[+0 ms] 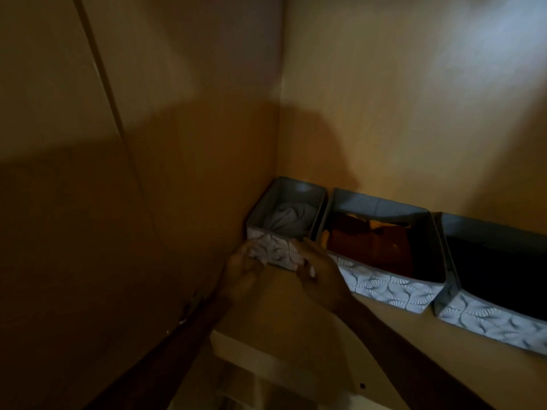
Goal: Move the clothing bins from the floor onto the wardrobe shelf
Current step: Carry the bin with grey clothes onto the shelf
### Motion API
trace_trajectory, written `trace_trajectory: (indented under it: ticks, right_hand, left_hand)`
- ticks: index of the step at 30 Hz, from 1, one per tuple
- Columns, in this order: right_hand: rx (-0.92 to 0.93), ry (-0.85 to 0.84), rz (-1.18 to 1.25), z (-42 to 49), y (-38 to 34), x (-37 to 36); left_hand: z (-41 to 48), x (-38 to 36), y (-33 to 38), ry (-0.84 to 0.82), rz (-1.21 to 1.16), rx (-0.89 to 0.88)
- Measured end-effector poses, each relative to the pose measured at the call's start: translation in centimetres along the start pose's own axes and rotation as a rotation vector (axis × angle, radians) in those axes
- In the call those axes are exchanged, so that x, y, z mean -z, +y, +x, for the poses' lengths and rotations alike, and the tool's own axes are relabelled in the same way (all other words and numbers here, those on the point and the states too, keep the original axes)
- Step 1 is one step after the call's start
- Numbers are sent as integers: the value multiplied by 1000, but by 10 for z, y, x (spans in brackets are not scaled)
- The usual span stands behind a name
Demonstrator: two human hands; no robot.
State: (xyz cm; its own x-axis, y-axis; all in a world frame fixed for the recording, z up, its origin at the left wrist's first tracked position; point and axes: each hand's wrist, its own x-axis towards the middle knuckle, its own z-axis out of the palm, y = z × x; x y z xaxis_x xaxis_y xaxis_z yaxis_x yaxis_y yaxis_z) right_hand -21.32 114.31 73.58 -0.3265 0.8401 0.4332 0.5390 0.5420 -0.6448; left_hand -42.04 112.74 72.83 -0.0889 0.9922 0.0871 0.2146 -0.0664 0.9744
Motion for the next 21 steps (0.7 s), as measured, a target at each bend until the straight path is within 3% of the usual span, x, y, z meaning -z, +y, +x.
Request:
trace_trajectory:
  ticks: [3, 7, 16, 21]
  right_hand:
    - [-207, 29, 247, -30, -12, -1]
    - [-377, -32, 381, -70, -20, -8]
    - [-452, -284, 542, -147, -50, -32]
    - [-388, -562, 581, -191, -64, -40]
  left_hand:
    - [-35, 3, -1, 214, -224, 49]
    - [-84, 7, -10, 282, -326, 84]
    - [-205, 14, -53, 383, -284, 228]
    - [-295, 11, -64, 514, -115, 292]
